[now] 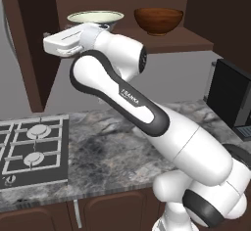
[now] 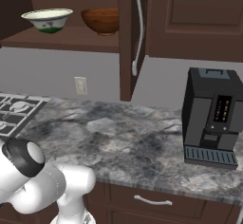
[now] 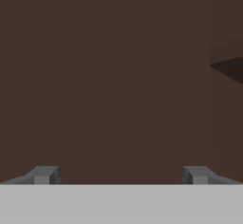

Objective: Move the bowls from the cabinet to the plates on the dining table.

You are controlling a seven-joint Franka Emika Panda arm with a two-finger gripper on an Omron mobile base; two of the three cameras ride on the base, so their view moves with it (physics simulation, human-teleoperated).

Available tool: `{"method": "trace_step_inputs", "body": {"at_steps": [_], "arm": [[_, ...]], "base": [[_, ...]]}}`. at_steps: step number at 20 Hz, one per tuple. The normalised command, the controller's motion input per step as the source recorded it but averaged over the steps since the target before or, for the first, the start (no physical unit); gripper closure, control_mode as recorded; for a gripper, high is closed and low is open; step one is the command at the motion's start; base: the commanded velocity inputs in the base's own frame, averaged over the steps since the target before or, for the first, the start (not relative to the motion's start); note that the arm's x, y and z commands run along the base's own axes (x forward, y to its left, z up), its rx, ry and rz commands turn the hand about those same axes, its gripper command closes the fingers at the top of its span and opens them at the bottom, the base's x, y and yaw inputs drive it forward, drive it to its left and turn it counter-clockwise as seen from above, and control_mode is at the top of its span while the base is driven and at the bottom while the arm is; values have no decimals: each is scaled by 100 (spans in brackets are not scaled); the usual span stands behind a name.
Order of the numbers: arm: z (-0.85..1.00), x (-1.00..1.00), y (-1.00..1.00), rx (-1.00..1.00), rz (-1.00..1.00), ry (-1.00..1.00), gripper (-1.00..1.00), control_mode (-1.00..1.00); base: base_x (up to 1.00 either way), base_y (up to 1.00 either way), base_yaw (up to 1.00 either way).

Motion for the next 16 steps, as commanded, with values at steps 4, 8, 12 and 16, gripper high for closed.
{"method": "trace_step_inputs", "body": {"at_steps": [4,8,12,16], "arm": [[3,24,20,-4,-6,3,-100,-100],[30,-18,-36,1,-4,3,-100,-100],[36,-31,-52,2,-1,2,-100,-100],[34,-17,-45,0,-6,4,-100,-100]], "base": [[0,0,0],[0,0,0],[0,0,0],[0,0,0]]}}
